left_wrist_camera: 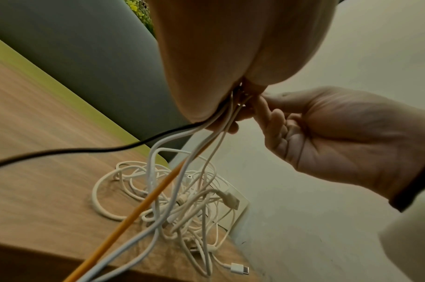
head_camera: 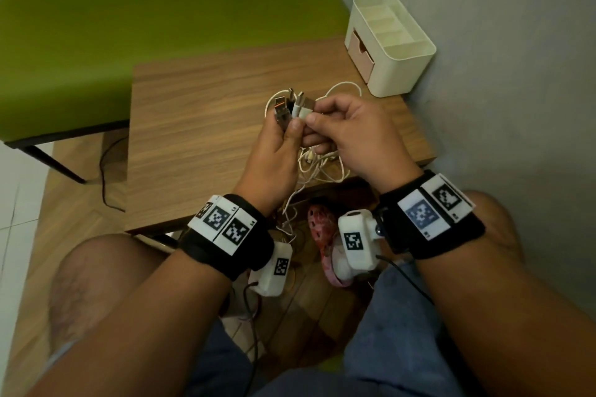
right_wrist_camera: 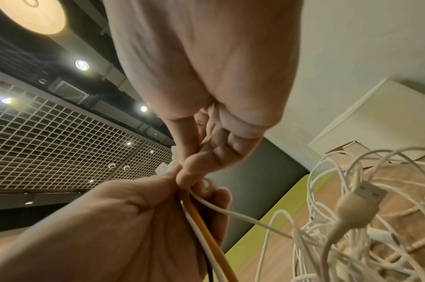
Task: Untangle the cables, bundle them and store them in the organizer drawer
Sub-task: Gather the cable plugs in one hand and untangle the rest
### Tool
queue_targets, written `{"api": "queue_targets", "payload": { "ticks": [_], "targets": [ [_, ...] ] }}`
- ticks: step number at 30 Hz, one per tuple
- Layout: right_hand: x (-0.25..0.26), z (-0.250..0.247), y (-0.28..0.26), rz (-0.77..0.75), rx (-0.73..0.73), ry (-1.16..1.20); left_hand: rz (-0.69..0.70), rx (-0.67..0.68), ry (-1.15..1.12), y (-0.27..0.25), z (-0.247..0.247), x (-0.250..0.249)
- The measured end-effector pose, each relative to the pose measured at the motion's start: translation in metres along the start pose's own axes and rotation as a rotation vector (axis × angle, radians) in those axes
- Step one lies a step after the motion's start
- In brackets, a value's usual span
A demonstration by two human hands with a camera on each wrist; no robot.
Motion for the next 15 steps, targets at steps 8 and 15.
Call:
{"api": "queue_targets", "payload": {
  "ticks": [8, 15],
  "targets": [
    [0.001, -0.003, -0.008, -0.048, -0.006, -0.05, -0.082, -0.051, -0.065, 0.0, -0.005, -0.009],
    [-0.04, 0.008, -0.007, 0.144, 0.205, -0.213, -0.113, -0.142, -0.128, -0.003, -0.024, -0.009]
  ]
}}
Point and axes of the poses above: each hand's wrist, its own y-axis towards the middle knuckle, its own z-axis out of the palm, x = y × z, the point moved 4 cm from there along y, towards the middle knuckle, and after that the axes turned 5 degrees about z, right-handed, at the moved point
